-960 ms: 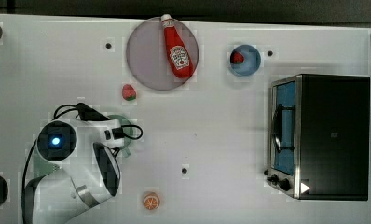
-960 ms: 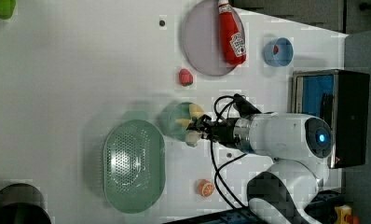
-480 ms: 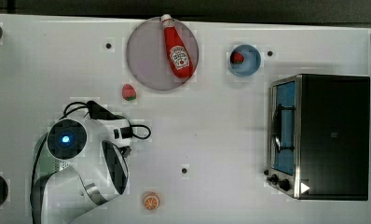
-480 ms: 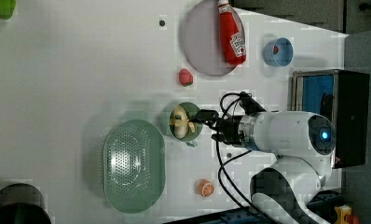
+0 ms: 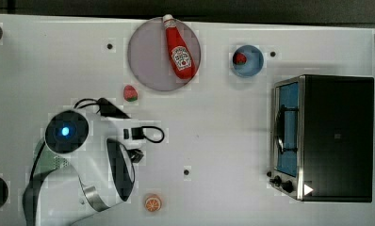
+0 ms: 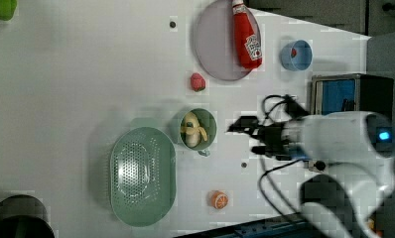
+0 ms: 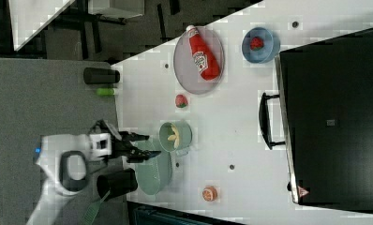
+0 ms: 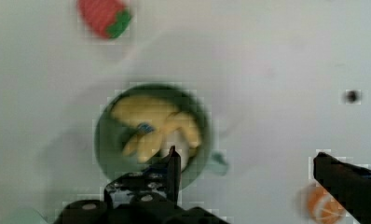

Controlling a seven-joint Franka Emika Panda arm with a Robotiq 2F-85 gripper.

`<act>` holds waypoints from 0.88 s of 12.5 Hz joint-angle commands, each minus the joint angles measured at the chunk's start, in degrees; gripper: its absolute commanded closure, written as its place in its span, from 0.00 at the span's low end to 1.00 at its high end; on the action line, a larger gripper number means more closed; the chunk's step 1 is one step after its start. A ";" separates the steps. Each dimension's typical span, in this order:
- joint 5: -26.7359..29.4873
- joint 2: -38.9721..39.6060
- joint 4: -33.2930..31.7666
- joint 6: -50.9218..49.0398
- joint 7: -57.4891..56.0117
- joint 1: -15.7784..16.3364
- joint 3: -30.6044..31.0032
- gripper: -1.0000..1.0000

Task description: Pick Banana and place it in mug.

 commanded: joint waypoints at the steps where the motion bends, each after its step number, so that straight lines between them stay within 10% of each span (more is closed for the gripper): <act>1: 0.65 -8.37 9.28 -9.98 -0.33 -2.34 -8.66 0.00; 11: 0.05 -15.57 18.51 -29.43 -6.40 -2.43 -22.48 0.00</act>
